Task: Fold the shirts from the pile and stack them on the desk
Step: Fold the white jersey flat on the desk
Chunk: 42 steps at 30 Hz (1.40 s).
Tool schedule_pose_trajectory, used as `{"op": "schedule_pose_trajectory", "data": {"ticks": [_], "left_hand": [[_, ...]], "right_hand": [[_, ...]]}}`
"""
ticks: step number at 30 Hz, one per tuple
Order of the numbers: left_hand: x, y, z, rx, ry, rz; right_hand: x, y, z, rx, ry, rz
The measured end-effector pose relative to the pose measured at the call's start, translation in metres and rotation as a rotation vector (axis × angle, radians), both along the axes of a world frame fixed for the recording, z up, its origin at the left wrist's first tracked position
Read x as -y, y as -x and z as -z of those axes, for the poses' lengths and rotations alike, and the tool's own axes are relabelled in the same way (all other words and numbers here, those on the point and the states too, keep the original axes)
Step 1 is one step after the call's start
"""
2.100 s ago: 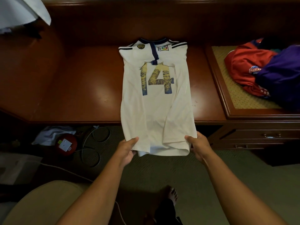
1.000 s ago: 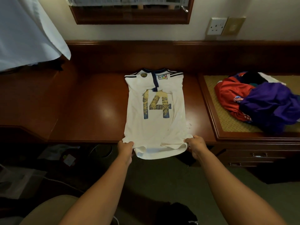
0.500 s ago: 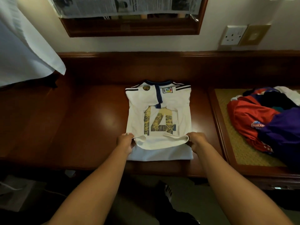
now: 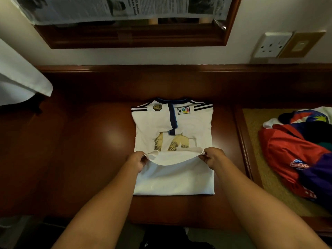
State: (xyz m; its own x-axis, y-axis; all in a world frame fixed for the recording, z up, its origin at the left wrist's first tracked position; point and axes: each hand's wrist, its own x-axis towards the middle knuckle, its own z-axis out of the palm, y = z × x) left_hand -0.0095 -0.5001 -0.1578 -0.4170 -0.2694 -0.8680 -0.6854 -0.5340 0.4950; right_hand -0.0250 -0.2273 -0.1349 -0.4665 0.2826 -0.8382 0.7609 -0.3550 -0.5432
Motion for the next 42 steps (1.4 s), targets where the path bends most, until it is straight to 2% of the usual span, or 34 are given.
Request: {"op": "schedule_pose_trajectory", "data": {"ticks": [5, 7, 10, 11, 13, 15, 20, 24, 27, 31, 33, 36, 38, 42], "left_hand": [[0.007, 0.019, 0.010, -0.087, -0.071, -0.054], [0.013, 0.019, 0.015, -0.058, 0.127, 0.062], [0.019, 0.009, 0.026, -0.081, 0.602, 0.406], [0.019, 0.005, 0.031, -0.084, 0.694, 0.514], [0.020, 0.001, 0.038, -0.063, 0.748, 0.642], [0.019, 0.002, 0.041, -0.059, 0.794, 0.712], [0.021, 0.012, 0.040, -0.084, 0.937, 0.883], [0.027, 0.020, 0.035, -0.125, 0.973, 0.884], [0.022, 0.017, 0.027, -0.199, 1.140, 0.886], [0.008, 0.016, 0.018, -0.405, 1.426, 1.323], [0.002, 0.024, 0.021, -0.499, 1.430, 1.497], [-0.003, 0.040, 0.027, -0.527, 1.419, 1.634], [-0.003, 0.051, 0.029, -0.496, 1.404, 1.614], [0.007, 0.068, 0.025, -0.362, 1.187, 1.335]], "right_hand": [[0.002, 0.019, 0.016, 0.029, -0.077, 0.004], [0.000, 0.019, 0.026, 0.047, -0.290, -0.158], [-0.001, 0.005, 0.041, -0.029, -0.646, -0.571], [0.000, 0.000, 0.045, -0.056, -0.717, -0.678], [0.002, -0.007, 0.052, -0.092, -0.842, -0.835], [0.004, -0.005, 0.057, -0.084, -0.892, -0.898], [0.001, 0.011, 0.055, -0.082, -0.902, -0.889], [-0.008, 0.016, 0.050, -0.082, -0.877, -0.812], [-0.009, 0.012, 0.049, -0.129, -1.064, -0.912], [0.009, 0.016, 0.043, -0.359, -1.214, -1.224], [0.015, 0.023, 0.048, -0.438, -1.219, -1.388], [0.016, 0.034, 0.055, -0.459, -1.242, -1.530], [0.015, 0.043, 0.057, -0.479, -1.216, -1.471], [0.016, 0.062, 0.050, -0.398, -1.066, -1.178]]}}
